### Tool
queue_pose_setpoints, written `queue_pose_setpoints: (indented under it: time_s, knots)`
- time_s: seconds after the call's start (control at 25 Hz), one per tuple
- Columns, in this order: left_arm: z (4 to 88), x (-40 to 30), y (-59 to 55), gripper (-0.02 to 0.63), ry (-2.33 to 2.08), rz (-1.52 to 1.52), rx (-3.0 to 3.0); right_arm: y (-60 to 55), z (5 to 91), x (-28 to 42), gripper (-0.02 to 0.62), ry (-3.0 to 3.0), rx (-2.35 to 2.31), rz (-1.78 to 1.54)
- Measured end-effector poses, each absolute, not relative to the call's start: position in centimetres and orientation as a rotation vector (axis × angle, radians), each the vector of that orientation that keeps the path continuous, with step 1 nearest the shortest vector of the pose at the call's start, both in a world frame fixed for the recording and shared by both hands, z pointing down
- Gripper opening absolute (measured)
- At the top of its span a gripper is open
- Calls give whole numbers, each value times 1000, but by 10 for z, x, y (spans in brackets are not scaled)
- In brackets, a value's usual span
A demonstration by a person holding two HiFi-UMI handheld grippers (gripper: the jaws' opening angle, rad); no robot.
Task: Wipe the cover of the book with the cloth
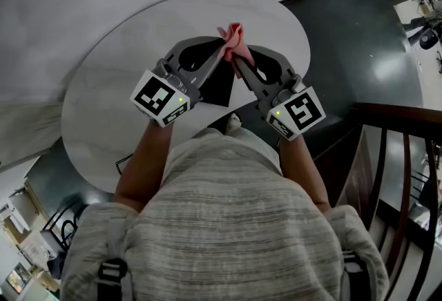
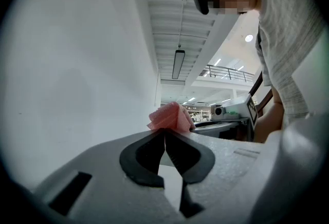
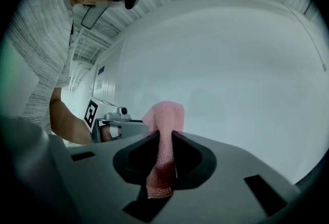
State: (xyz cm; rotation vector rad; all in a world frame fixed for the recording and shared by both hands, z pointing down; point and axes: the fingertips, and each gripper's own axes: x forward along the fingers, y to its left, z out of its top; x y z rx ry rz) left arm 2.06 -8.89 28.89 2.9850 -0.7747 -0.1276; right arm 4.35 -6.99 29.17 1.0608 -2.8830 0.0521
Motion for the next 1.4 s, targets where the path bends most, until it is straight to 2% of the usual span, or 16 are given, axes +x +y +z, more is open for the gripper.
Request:
queue_pose_setpoints:
  time_s: [1.4]
  knots:
    - [290,23,-87,17,-757,-123,2990,-69,292,44,54,-2887,1066,51]
